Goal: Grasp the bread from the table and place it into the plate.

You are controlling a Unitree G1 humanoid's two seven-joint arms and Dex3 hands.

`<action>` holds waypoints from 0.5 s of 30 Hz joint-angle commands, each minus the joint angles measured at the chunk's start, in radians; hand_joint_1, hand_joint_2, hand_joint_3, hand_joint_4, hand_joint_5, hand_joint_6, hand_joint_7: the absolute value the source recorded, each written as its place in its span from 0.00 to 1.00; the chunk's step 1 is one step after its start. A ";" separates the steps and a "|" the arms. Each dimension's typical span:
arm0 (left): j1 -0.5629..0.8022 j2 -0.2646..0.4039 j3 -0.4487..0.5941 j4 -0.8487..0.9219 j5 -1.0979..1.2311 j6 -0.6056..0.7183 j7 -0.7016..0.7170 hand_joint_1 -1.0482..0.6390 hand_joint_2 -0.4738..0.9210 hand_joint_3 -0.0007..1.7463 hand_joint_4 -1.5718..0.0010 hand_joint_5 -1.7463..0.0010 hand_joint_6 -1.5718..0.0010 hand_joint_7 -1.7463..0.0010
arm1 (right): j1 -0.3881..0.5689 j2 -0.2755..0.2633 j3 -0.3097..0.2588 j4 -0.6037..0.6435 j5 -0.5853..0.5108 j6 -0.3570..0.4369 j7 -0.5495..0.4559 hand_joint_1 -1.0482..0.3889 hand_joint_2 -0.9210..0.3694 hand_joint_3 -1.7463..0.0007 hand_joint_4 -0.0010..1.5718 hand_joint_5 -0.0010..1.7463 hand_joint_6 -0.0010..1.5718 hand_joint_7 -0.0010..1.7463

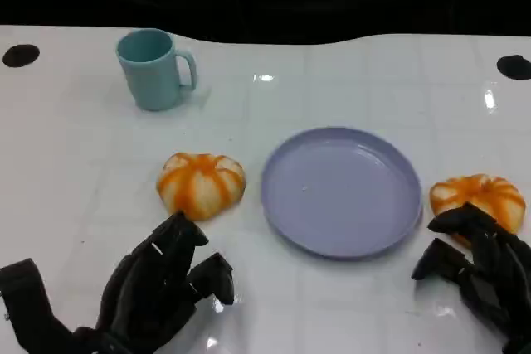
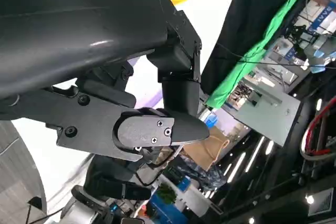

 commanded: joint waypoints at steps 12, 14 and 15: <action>0.003 0.154 -0.124 -0.234 0.429 -0.255 0.181 0.31 1.00 0.10 0.80 0.54 0.69 0.95 | 0.016 -0.008 0.006 0.003 -0.011 -0.018 -0.002 0.35 0.00 0.86 0.42 0.90 0.39 0.71; -0.013 0.211 -0.148 -0.279 0.542 -0.258 0.223 0.31 1.00 0.09 0.82 0.60 0.72 0.97 | 0.014 -0.011 0.007 -0.002 -0.010 0.002 -0.011 0.35 0.00 0.86 0.42 0.90 0.39 0.71; -0.017 0.228 -0.157 -0.292 0.575 -0.258 0.237 0.31 1.00 0.09 0.83 0.63 0.73 0.98 | 0.014 -0.012 0.007 -0.003 -0.009 0.008 -0.013 0.35 0.00 0.87 0.42 0.90 0.39 0.71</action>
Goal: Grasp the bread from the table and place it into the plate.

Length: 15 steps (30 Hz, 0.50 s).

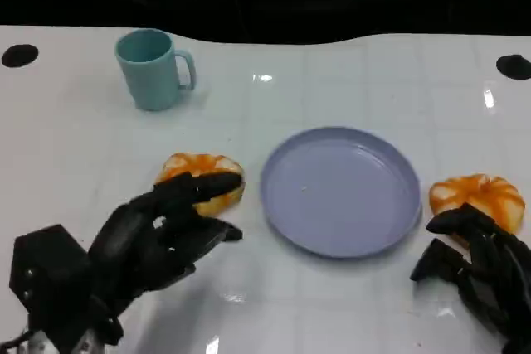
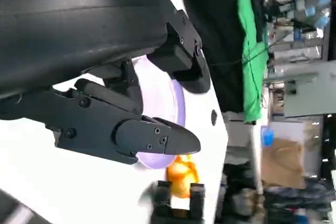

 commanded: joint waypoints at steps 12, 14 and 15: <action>-0.138 0.265 -0.182 -0.172 0.768 0.118 0.273 0.28 0.99 0.01 0.85 0.83 0.76 1.00 | 0.006 -0.005 0.003 0.002 -0.005 0.013 -0.025 0.34 0.00 0.88 0.42 0.89 0.40 0.70; -0.160 0.275 -0.208 -0.171 0.834 0.140 0.281 0.29 0.99 0.01 0.86 0.84 0.77 1.00 | 0.008 -0.005 0.004 -0.001 -0.005 0.011 -0.027 0.34 0.00 0.88 0.42 0.90 0.40 0.70; -0.171 0.279 -0.220 -0.172 0.861 0.153 0.277 0.29 0.99 0.01 0.87 0.85 0.78 1.00 | 0.009 -0.004 0.004 -0.001 -0.006 0.008 -0.027 0.34 0.00 0.88 0.42 0.90 0.40 0.69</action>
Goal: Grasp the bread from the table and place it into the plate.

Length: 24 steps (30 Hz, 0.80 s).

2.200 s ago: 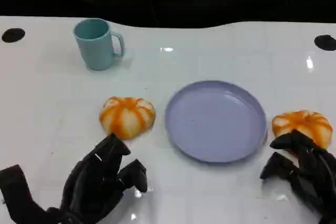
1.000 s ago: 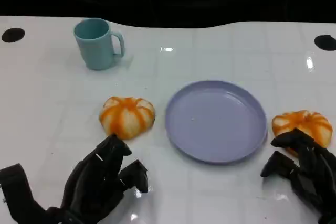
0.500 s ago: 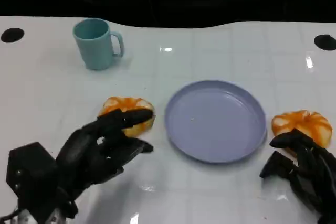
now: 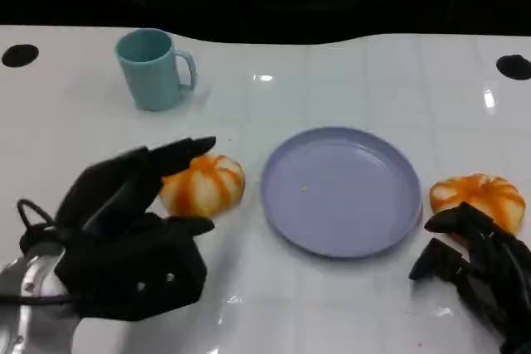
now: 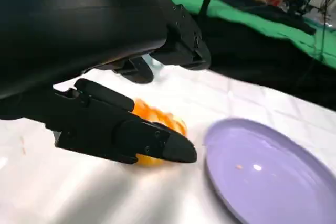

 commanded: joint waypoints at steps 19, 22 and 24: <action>-0.337 0.023 -0.253 0.385 0.255 0.132 -0.053 0.33 0.91 0.00 0.98 0.94 0.88 1.00 | 0.017 -0.005 -0.004 -0.002 -0.006 -0.002 -0.016 0.33 0.00 0.89 0.42 0.91 0.42 0.68; -0.400 0.000 -0.282 0.508 0.257 0.135 -0.031 0.32 0.90 0.00 0.97 0.94 0.89 1.00 | 0.021 -0.006 -0.002 -0.009 -0.007 0.003 -0.017 0.32 0.00 0.89 0.42 0.91 0.42 0.68; -0.423 -0.007 -0.293 0.553 0.252 0.134 -0.019 0.32 0.90 0.00 0.97 0.94 0.89 1.00 | 0.024 -0.007 -0.001 -0.014 -0.007 0.007 -0.018 0.32 0.00 0.89 0.42 0.91 0.42 0.67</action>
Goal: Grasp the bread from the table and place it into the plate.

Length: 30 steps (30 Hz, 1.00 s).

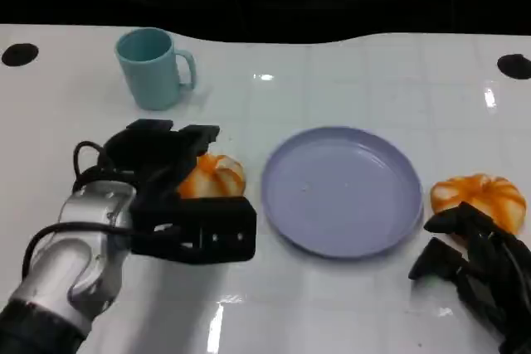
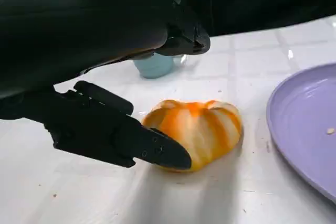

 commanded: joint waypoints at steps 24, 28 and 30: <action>-0.353 -0.147 -0.149 0.739 -0.067 -0.130 0.190 0.31 0.88 0.00 0.90 0.95 0.84 0.99 | 0.031 -0.009 -0.006 -0.070 0.024 0.122 -0.010 0.34 0.00 0.91 0.41 0.91 0.39 0.70; -0.390 -0.169 -0.160 0.837 -0.083 -0.202 0.186 0.32 0.90 0.01 0.88 0.95 0.82 0.99 | 0.040 -0.009 -0.009 -0.074 0.024 0.119 -0.015 0.34 0.00 0.92 0.41 0.91 0.40 0.69; -0.399 -0.179 -0.153 0.872 -0.099 -0.228 0.197 0.35 0.91 0.01 0.85 0.94 0.80 0.98 | 0.042 -0.010 -0.010 -0.077 0.026 0.125 -0.017 0.34 0.00 0.93 0.41 0.91 0.41 0.68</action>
